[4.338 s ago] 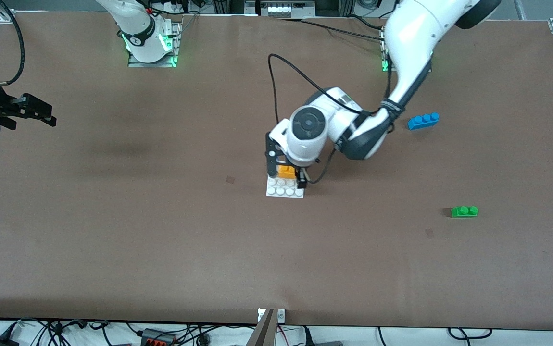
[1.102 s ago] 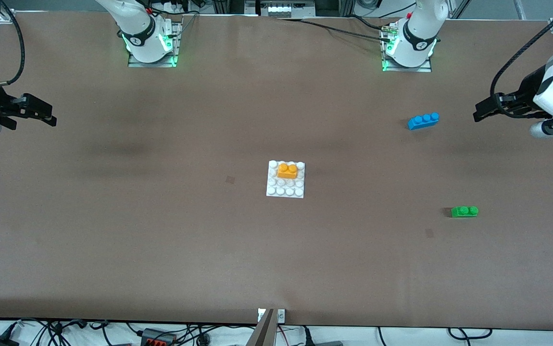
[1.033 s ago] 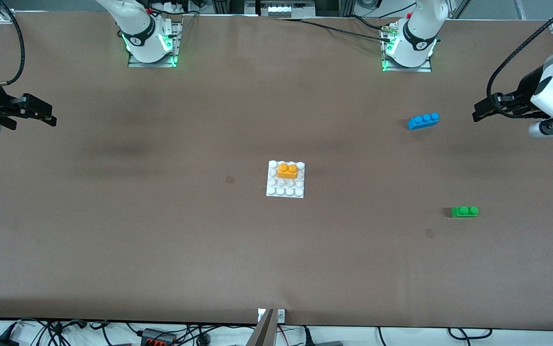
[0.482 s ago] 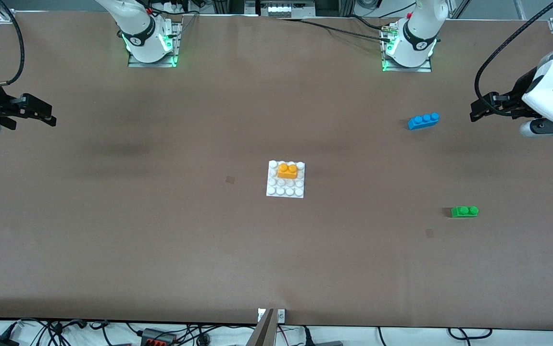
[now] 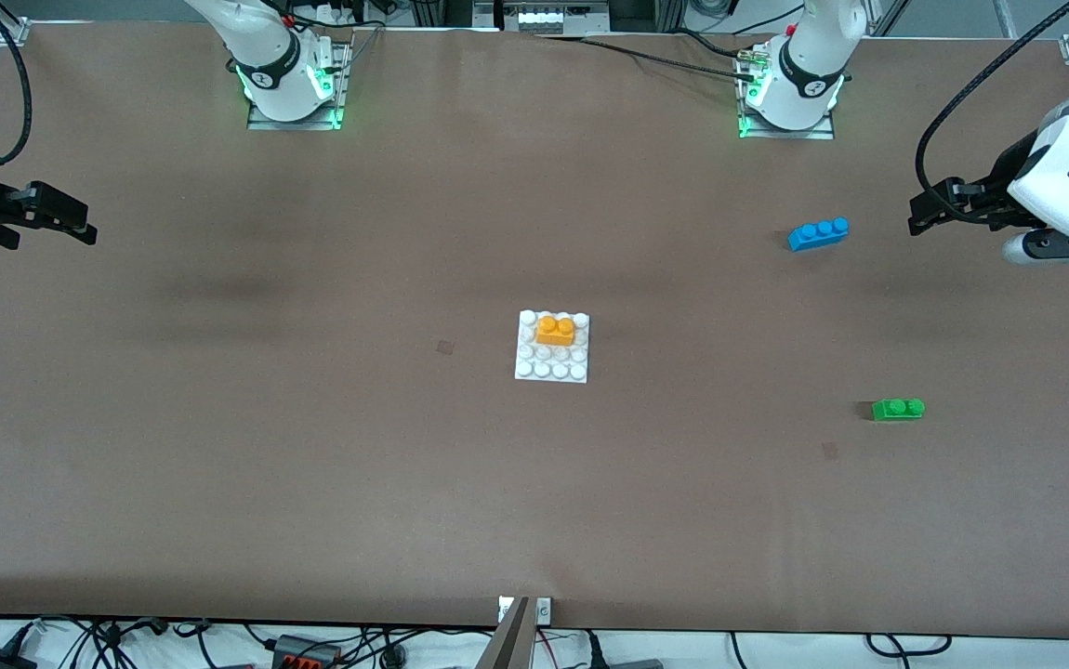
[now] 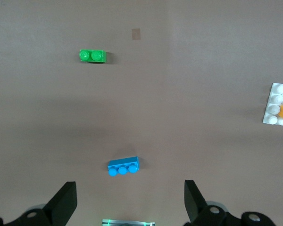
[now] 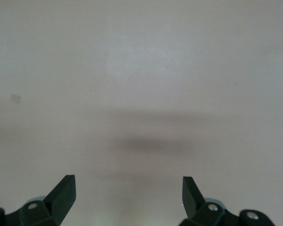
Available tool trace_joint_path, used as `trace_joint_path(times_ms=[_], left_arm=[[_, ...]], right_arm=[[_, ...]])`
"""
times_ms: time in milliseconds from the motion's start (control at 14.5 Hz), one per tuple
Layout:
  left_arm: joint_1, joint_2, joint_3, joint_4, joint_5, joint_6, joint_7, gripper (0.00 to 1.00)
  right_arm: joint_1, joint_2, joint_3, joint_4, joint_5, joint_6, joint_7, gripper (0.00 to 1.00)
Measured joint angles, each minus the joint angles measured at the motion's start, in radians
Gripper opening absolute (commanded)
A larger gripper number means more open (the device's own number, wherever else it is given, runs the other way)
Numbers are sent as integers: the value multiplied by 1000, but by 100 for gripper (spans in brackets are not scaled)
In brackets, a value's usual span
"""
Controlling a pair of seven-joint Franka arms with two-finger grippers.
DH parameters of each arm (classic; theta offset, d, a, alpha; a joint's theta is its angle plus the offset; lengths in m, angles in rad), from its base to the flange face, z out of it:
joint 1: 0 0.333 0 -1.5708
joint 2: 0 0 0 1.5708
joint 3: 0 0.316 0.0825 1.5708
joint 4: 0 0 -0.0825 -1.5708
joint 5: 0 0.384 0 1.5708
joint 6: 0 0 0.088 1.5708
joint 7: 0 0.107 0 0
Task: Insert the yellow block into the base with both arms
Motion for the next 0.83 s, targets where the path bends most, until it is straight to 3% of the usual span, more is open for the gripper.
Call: trace_joint_path(times_ms=[207, 826], left_arm=[[-94, 0, 92, -1, 0, 0, 0, 100], [-105, 0, 109, -6, -3, 0, 65, 100]], right_arm=[[1, 0, 3, 1, 0, 0, 0, 100], [2, 0, 8, 5, 0, 0, 0, 100]])
